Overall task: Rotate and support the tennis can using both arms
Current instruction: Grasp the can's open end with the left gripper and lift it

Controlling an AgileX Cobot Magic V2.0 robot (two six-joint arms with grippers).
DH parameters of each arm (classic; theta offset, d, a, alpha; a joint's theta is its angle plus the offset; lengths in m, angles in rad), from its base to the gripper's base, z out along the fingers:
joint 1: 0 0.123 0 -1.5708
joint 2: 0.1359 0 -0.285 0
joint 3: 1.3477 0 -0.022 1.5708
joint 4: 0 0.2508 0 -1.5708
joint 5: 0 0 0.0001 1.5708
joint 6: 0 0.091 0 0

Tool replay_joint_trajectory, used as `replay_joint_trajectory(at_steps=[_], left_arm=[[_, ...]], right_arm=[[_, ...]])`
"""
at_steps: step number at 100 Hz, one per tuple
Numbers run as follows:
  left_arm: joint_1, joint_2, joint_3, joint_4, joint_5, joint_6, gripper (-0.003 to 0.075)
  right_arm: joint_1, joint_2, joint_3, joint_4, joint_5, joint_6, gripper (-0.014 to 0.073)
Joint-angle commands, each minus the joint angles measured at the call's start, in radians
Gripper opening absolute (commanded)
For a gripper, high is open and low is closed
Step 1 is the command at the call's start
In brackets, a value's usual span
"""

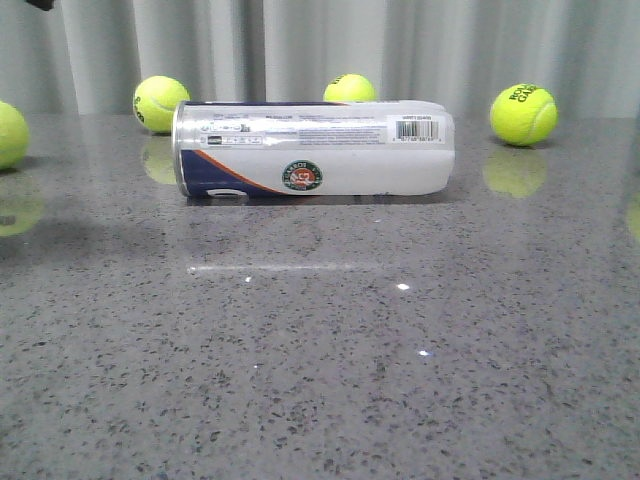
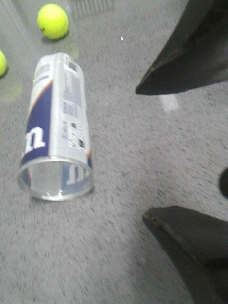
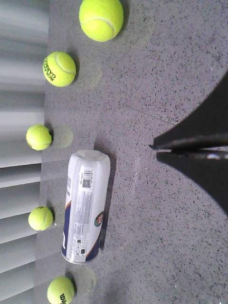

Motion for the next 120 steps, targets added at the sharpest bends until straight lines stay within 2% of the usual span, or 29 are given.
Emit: replay_joint_trajectory(at_steps=[1, 29, 54, 99, 120], left_arm=[[-0.008, 0.056, -0.063, -0.136, 0.021, 0.054, 0.0482], [-0.008, 0.295, -0.196, -0.268, 0.068, 0.119, 0.0482], [-0.012, 0.426, -0.332, -0.28, 0.071, 0.121, 0.0482], [-0.112, 0.587, -0.511, -0.27, 0.008, 0.113, 0.0482], [-0.162, 0.632, -0.531, -0.32, 0.044, 0.113, 0.0461]], right_arm=[[-0.006, 0.011, -0.021, -0.017, -0.08, -0.002, -0.0064], [-0.006, 0.011, -0.021, -0.017, -0.08, -0.002, -0.0064], [-0.006, 0.011, -0.021, -0.017, -0.08, -0.002, -0.0064], [-0.006, 0.011, -0.021, -0.017, -0.08, -0.002, -0.0064], [-0.006, 0.011, -0.021, -0.017, -0.08, -0.002, -0.0064]])
